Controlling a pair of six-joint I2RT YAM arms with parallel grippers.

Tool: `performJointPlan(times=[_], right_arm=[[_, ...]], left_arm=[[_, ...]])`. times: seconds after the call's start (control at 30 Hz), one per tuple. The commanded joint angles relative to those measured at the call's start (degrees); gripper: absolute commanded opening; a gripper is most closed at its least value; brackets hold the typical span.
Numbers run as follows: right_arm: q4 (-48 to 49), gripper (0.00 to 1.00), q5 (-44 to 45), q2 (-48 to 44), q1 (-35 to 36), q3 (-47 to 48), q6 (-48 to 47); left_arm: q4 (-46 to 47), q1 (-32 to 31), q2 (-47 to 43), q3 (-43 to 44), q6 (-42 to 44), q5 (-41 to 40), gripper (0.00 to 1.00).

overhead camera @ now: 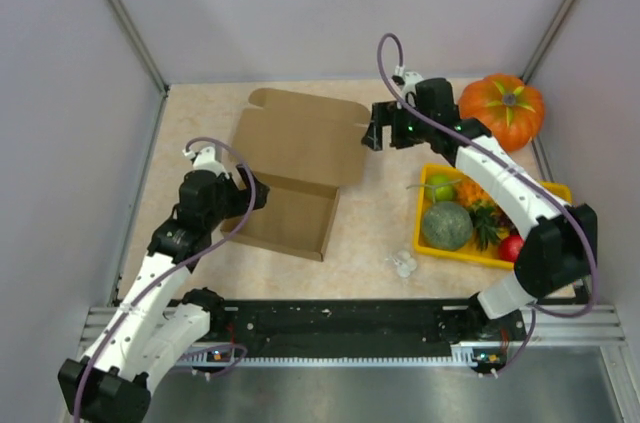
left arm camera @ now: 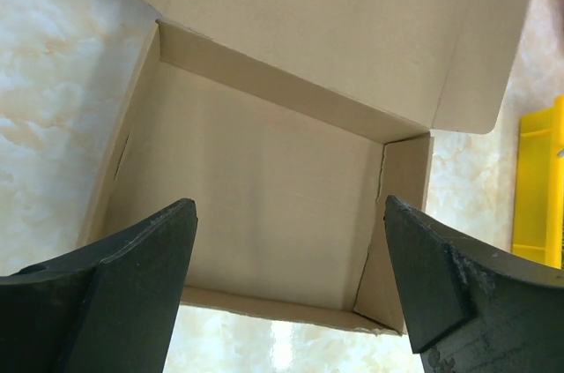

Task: Fold the paper box

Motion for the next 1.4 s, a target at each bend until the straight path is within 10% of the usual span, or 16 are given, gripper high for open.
performJointPlan(times=[0.0,0.27,0.4,0.8,0.97,1.37], right_arm=[[-11.1,0.92,20.12,-14.77,3.44,-6.41,1.87],[-16.03,0.92,26.73,-22.89,22.86,-30.41,7.38],[-18.49,0.87,32.18,-19.56,25.25,-33.49,11.7],[-17.27,0.74,33.16,-9.62,29.47,-32.79,17.33],[-16.3,0.38,36.66,-10.4,29.82,-32.27,17.33],[-8.84,0.28,23.88,-14.9,30.26,-9.96,12.67]], left_arm=[[6.78,0.19,5.12,-0.97,0.69,2.81,0.89],[8.02,1.41,3.11,-4.31,-5.81,-11.83,0.98],[4.6,8.08,12.47,0.86,-3.97,-5.44,0.98],[9.59,16.09,20.95,-0.79,-2.65,5.37,0.98],[9.86,16.45,23.59,-2.29,-3.18,9.6,0.98],[14.28,16.45,12.45,-13.63,-11.27,24.9,0.94]])
